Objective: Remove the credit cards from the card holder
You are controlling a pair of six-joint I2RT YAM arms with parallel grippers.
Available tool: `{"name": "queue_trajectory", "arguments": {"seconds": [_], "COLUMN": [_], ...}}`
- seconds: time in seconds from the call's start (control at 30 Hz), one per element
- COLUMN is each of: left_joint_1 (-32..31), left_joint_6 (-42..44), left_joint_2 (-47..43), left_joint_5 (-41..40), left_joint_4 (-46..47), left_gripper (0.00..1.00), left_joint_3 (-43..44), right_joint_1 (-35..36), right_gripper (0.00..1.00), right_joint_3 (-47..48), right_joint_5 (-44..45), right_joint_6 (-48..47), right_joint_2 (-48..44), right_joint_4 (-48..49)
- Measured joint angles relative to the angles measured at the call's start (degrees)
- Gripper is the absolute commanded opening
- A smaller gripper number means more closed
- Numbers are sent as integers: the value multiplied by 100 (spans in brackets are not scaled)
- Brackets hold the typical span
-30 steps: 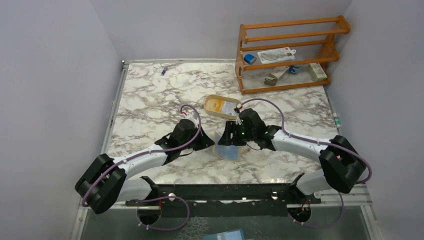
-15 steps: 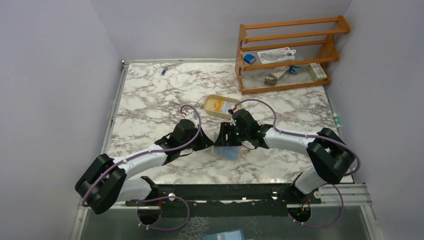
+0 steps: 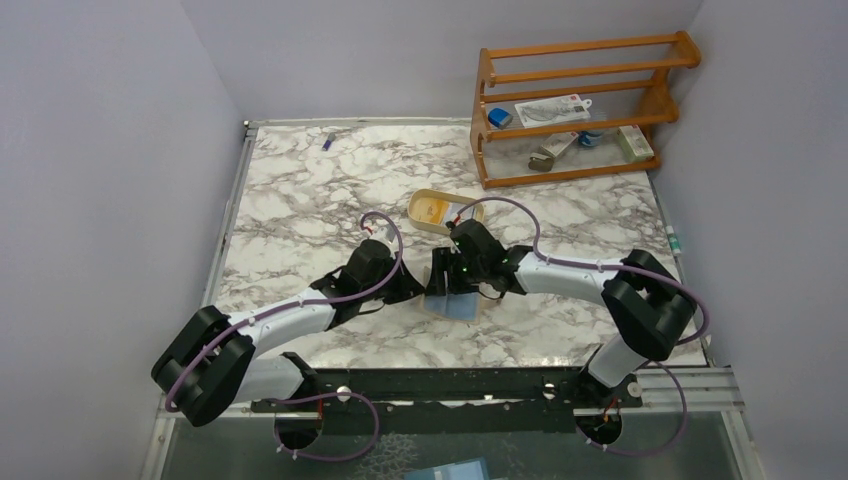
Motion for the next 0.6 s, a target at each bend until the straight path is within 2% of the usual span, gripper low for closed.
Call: {"name": "queue_trajectory", "arguments": {"seconds": [0.6], "left_joint_1": [-7], "left_joint_6": [-2], "left_joint_2": [2], "left_joint_5": [-7], "left_joint_4": [9], "left_gripper": [0], "left_joint_3": [-7], "right_joint_1": [9], "right_gripper": [62], "right_joint_3": [-284], "right_joint_5": [133], "right_joint_6": [-4], "right_joint_2": [0], "right_joint_4": [103]}}
